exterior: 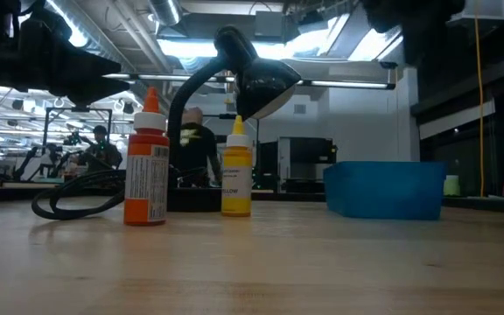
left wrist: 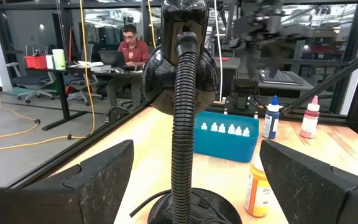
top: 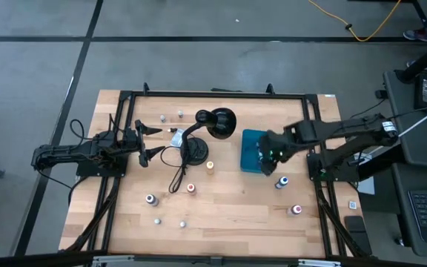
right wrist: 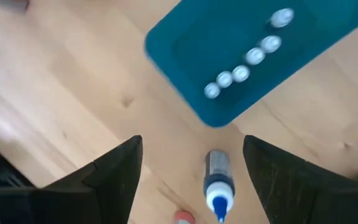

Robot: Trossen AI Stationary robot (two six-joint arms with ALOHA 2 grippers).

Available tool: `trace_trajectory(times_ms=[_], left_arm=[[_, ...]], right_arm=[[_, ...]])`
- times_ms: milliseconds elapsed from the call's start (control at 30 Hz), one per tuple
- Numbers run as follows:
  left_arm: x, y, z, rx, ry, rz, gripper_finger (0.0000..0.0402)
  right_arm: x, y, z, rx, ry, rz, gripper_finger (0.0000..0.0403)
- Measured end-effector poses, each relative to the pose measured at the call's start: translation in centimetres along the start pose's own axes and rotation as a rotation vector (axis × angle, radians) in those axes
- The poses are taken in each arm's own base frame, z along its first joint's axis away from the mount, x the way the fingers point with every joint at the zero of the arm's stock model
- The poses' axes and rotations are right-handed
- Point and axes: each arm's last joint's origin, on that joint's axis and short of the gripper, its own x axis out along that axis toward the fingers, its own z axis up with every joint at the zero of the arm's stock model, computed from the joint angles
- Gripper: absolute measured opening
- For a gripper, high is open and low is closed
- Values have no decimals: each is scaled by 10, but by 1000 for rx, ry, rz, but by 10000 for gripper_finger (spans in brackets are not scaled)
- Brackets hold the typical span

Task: Pick & Place food coloring
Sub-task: Put the large blue food coloring bottle into the blue bin

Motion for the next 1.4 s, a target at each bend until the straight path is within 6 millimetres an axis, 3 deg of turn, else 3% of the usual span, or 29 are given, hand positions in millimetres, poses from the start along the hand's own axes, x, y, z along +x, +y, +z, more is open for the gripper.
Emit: trace_trajectory(times_ms=[333, 633, 1133, 1400], left_arm=[[0, 0, 0, 0, 0, 0, 345], [0, 0, 0, 0, 0, 1, 345], [0, 0, 0, 0, 0, 0, 345], [0, 0, 0, 0, 0, 1, 345]], right_arm=[[-1, 29, -52, -215, 22, 7, 280], [9, 20, -89, -69, 21, -194, 280], [61, 0, -101, -26, -1, -279, 280], [89, -3, -106, -13, 15, -196, 280]])
